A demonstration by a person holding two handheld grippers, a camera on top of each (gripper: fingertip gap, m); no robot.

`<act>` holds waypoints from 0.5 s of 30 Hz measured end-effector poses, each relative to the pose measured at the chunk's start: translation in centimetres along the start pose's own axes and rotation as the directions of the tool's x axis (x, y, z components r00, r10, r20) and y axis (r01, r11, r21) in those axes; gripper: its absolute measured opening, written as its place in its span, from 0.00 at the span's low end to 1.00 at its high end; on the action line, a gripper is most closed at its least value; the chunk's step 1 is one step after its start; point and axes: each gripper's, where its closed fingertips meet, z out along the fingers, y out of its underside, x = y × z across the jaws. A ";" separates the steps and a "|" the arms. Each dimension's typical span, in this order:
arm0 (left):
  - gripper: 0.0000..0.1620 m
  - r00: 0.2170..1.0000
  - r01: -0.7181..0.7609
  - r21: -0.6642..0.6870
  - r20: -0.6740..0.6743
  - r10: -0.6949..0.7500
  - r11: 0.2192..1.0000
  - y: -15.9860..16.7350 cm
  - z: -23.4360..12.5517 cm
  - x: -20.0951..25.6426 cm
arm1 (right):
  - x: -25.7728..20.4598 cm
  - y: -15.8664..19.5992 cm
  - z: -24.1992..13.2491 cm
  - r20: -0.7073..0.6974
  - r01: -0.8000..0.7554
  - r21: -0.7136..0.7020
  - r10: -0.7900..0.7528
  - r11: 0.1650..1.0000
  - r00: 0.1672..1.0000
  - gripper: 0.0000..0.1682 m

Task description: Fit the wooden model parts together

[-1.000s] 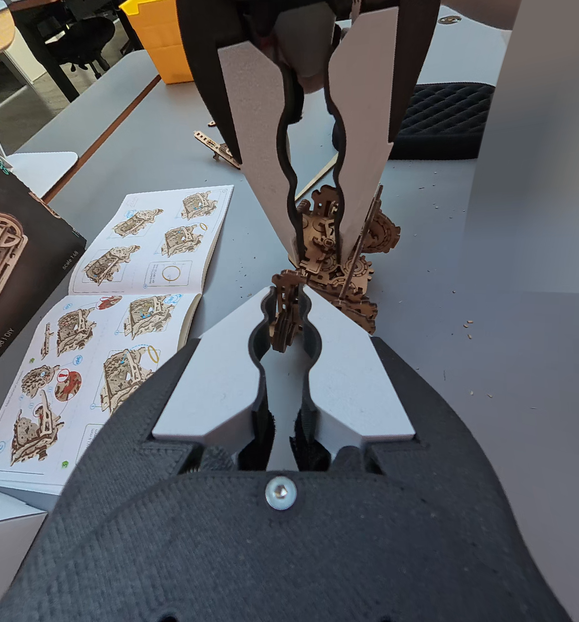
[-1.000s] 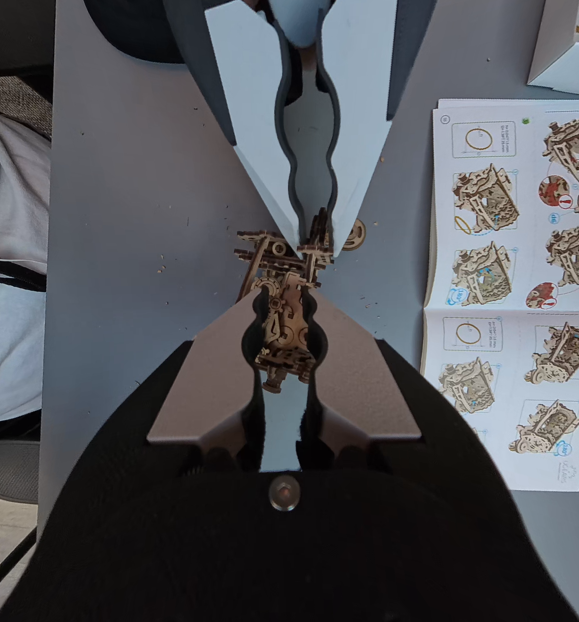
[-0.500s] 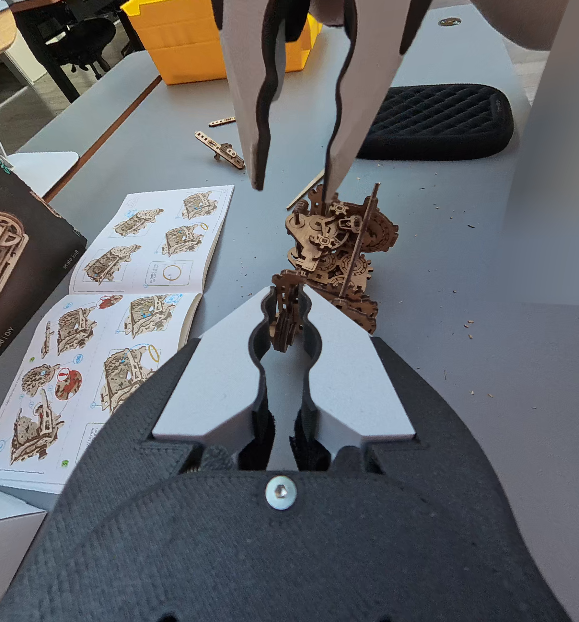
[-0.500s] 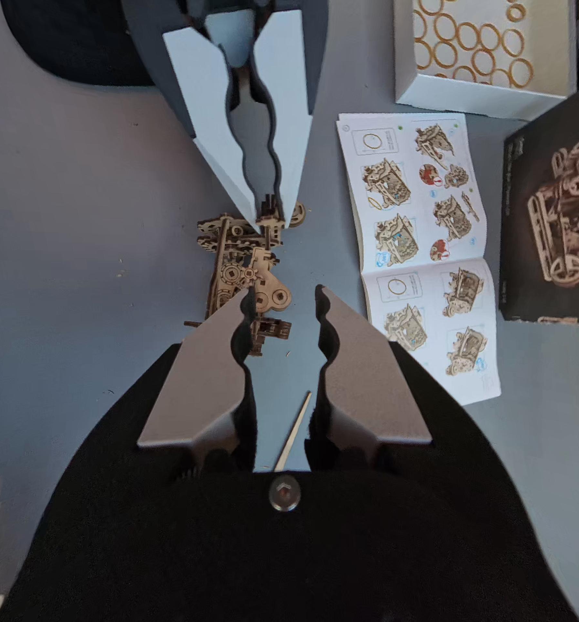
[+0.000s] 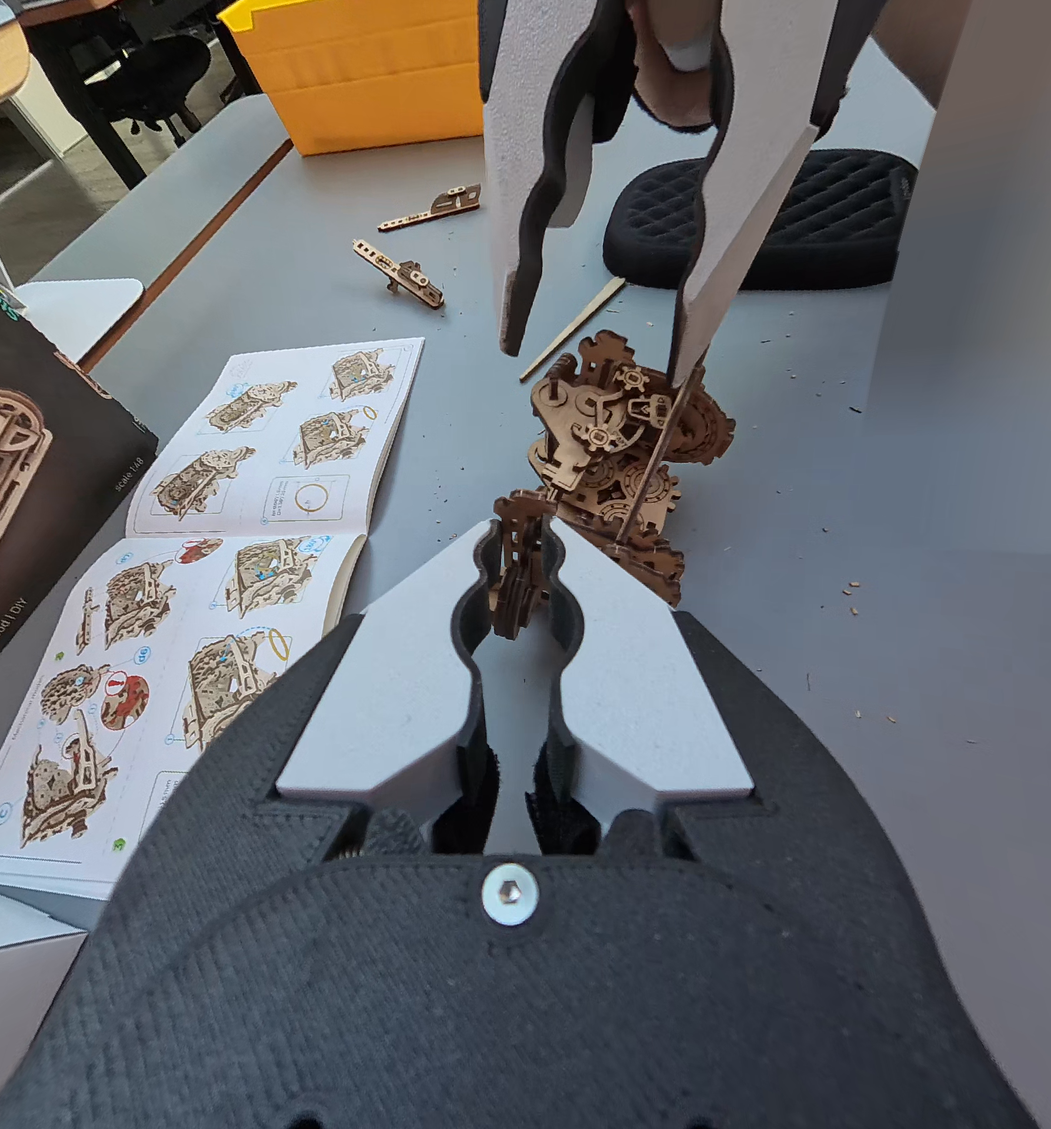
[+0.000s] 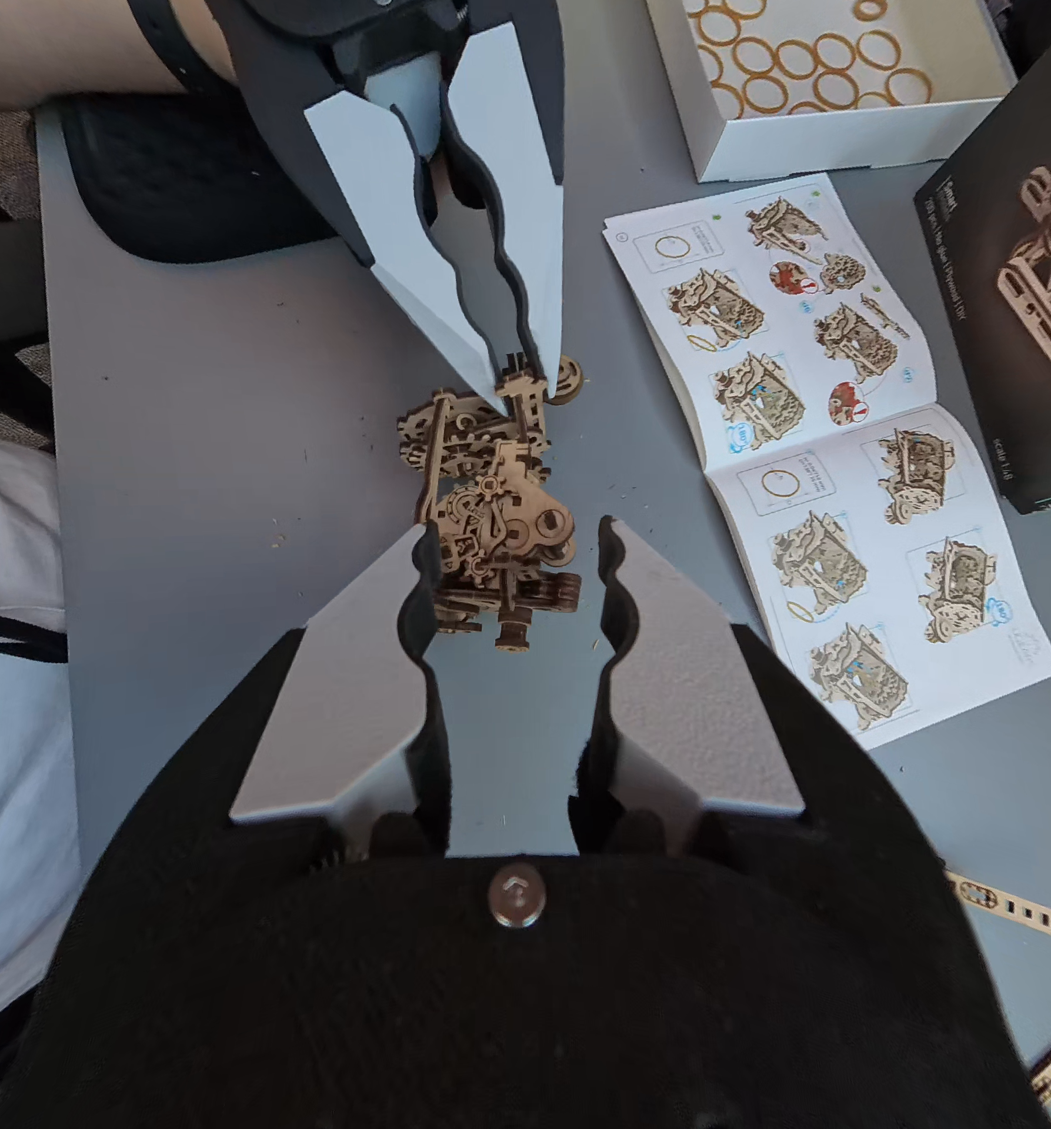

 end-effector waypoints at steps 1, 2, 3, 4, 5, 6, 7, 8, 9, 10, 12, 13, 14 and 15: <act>0.06 1.000 -0.006 -0.001 0.002 0.006 1.000 0.0 0.0 0.0 | 0.2 0.0 0.0 -0.001 -0.017 -0.008 0.017 1.000 1.000 0.31; 0.06 1.000 -0.013 -0.002 0.005 0.013 1.000 0.0 0.0 0.0 | 0.5 0.0 -0.1 0.002 -0.033 -0.008 0.033 0.999 0.999 0.31; 0.06 1.000 -0.018 -0.001 0.005 0.018 1.000 0.0 0.0 0.0 | 0.7 0.0 -0.2 0.012 -0.056 -0.002 0.056 0.998 0.998 0.30; 0.06 1.000 -0.019 0.000 0.003 0.019 1.000 0.0 0.0 0.0 | 0.9 0.0 -0.2 0.035 -0.092 -0.003 0.092 0.996 0.995 0.30; 0.06 1.000 -0.016 0.002 0.001 0.016 1.000 0.0 0.0 0.0 | 0.9 0.1 -0.2 0.074 -0.124 -0.007 0.125 0.992 0.989 0.28; 0.06 1.000 -0.016 0.003 0.000 0.016 1.000 0.0 0.0 0.0 | 0.7 0.1 -0.1 0.122 -0.150 -0.008 0.149 0.989 0.981 0.27; 0.06 1.000 -0.016 0.004 -0.002 0.016 1.000 0.0 0.0 0.0 | 0.8 0.2 0.0 0.158 -0.175 -0.013 0.175 0.984 0.972 0.26; 0.06 1.000 -0.018 0.005 -0.003 0.018 1.000 0.0 0.0 0.0 | 1.0 0.2 0.1 0.190 -0.195 -0.014 0.195 0.981 0.962 0.25; 0.06 1.000 -0.021 0.007 -0.005 0.021 1.000 0.0 0.0 0.0 | 1.1 0.3 0.2 0.228 -0.218 -0.018 0.216 0.976 0.949 0.23; 0.06 1.000 -0.024 0.009 -0.005 0.024 1.000 0.0 0.0 0.0 | 1.2 0.3 0.3 0.271 -0.246 -0.030 0.245 0.969 0.931 0.22; 0.06 1.000 -0.030 0.011 -0.007 0.031 0.999 0.0 -0.1 0.0 | 1.2 0.0 0.3 0.367 -0.306 -0.039 0.299 0.951 0.881 0.18; 0.06 0.999 -0.035 0.012 -0.007 0.035 0.999 0.0 -0.1 0.1 | 1.5 0.0 0.3 0.396 -0.339 -0.051 0.331 0.939 0.857 0.17; 0.06 0.999 -0.039 0.014 -0.008 0.039 0.999 0.0 -0.1 0.1 | 1.8 -0.1 0.4 0.425 -0.369 -0.063 0.359 0.927 0.831 0.15; 0.06 0.999 -0.040 0.016 -0.009 0.040 0.999 0.0 -0.1 0.1 | 1.9 -0.2 0.3 0.466 -0.396 -0.073 0.382 0.915 0.798 0.14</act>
